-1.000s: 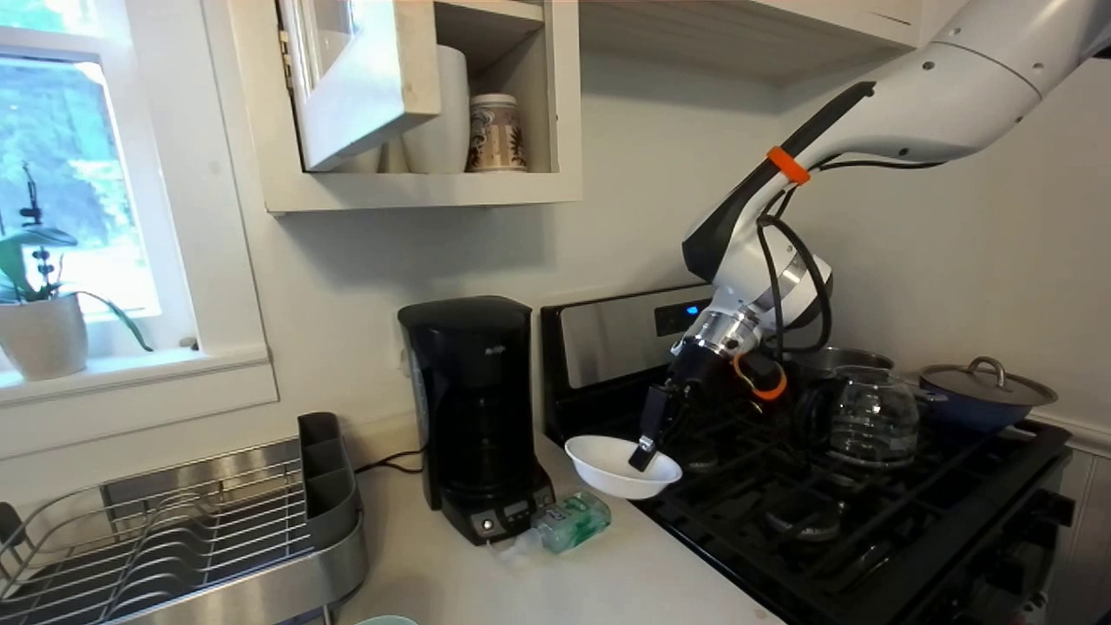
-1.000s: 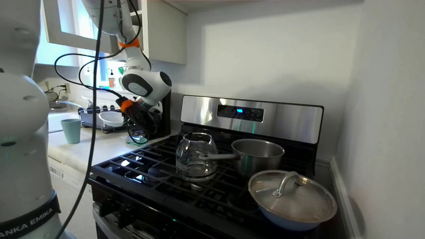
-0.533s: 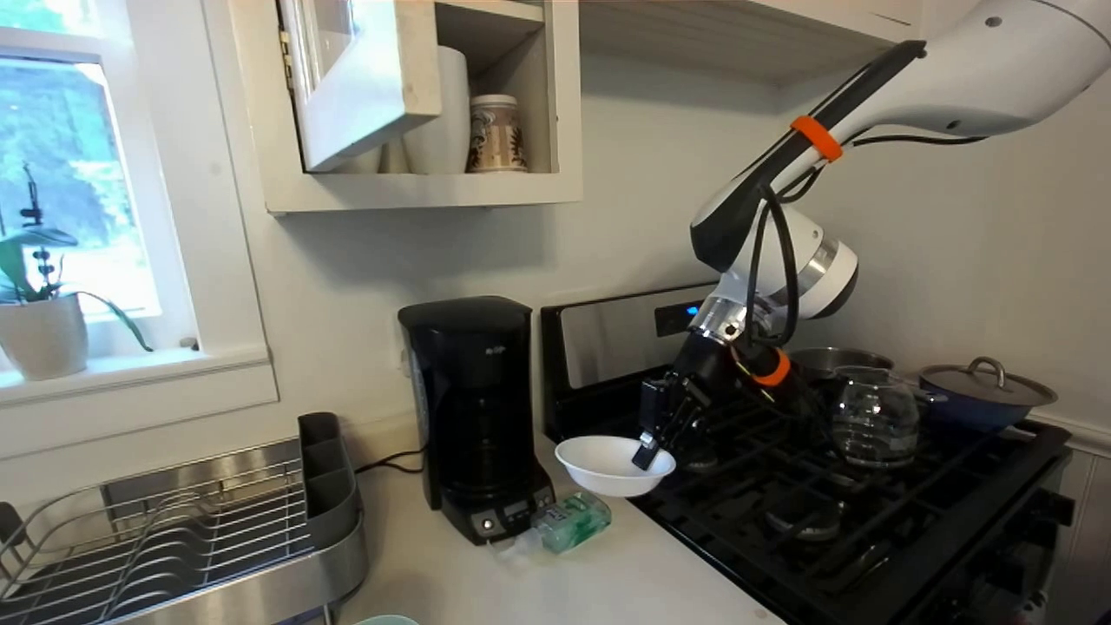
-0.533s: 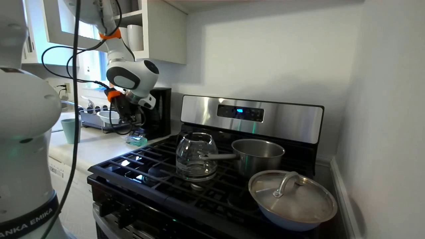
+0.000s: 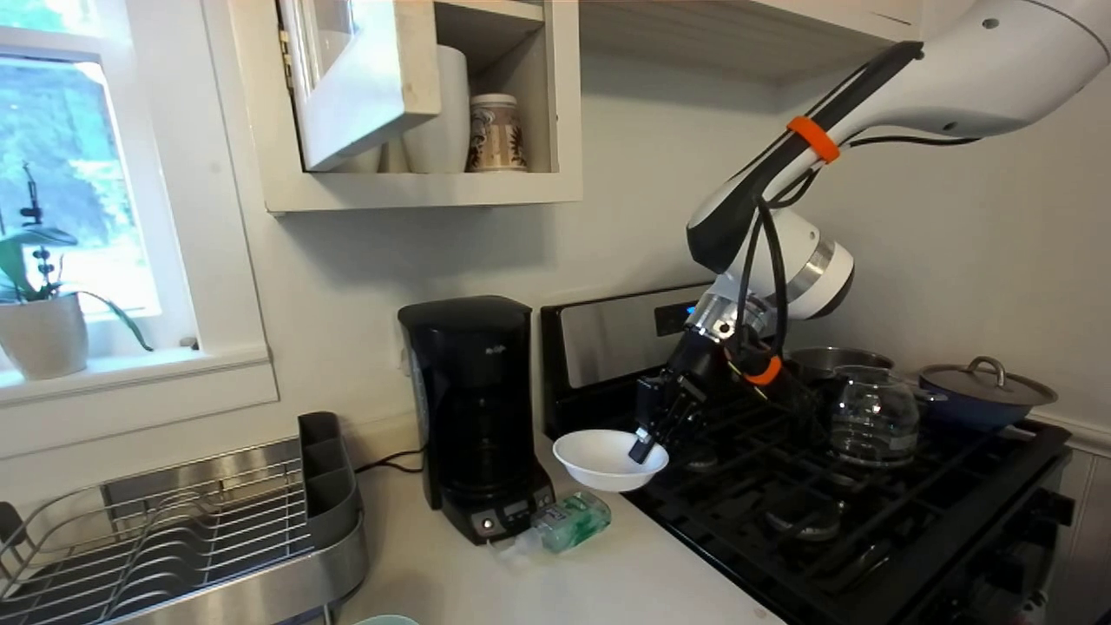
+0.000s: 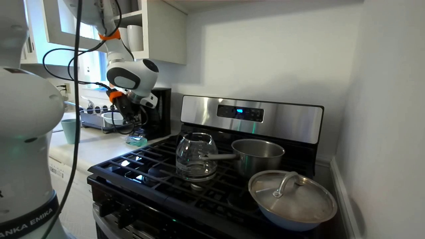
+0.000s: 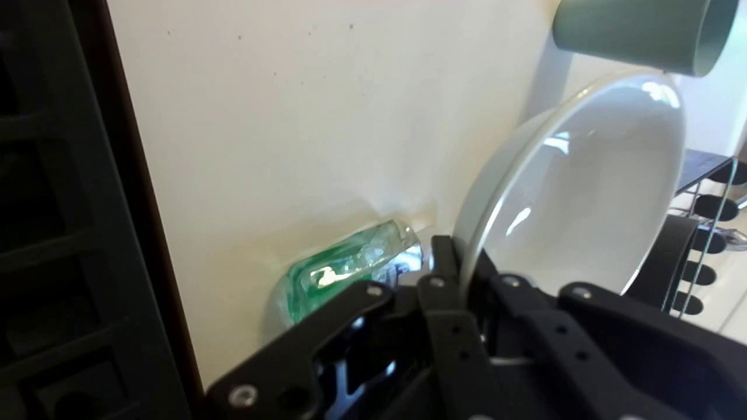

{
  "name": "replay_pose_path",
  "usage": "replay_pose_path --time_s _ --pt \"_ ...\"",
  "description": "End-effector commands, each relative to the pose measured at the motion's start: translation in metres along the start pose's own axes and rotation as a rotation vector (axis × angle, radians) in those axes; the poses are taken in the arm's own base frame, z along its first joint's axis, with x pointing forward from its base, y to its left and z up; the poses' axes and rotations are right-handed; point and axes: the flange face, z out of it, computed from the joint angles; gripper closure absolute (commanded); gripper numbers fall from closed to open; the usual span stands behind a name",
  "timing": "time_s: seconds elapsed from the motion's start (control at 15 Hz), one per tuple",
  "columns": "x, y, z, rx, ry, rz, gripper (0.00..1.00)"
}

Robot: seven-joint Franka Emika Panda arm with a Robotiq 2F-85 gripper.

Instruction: Put the white plate on the drip tray of the coffee machine

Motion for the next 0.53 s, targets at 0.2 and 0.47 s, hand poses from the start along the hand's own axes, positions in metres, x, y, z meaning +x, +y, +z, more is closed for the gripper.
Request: replay_pose_path --time_s 0.2,0.47 --pt "0.061 -0.035 0.024 -0.099 0.102 0.137 0.98" --pt "0.1 -0.04 0.045 -0.109 0.116 0.272 0.98"
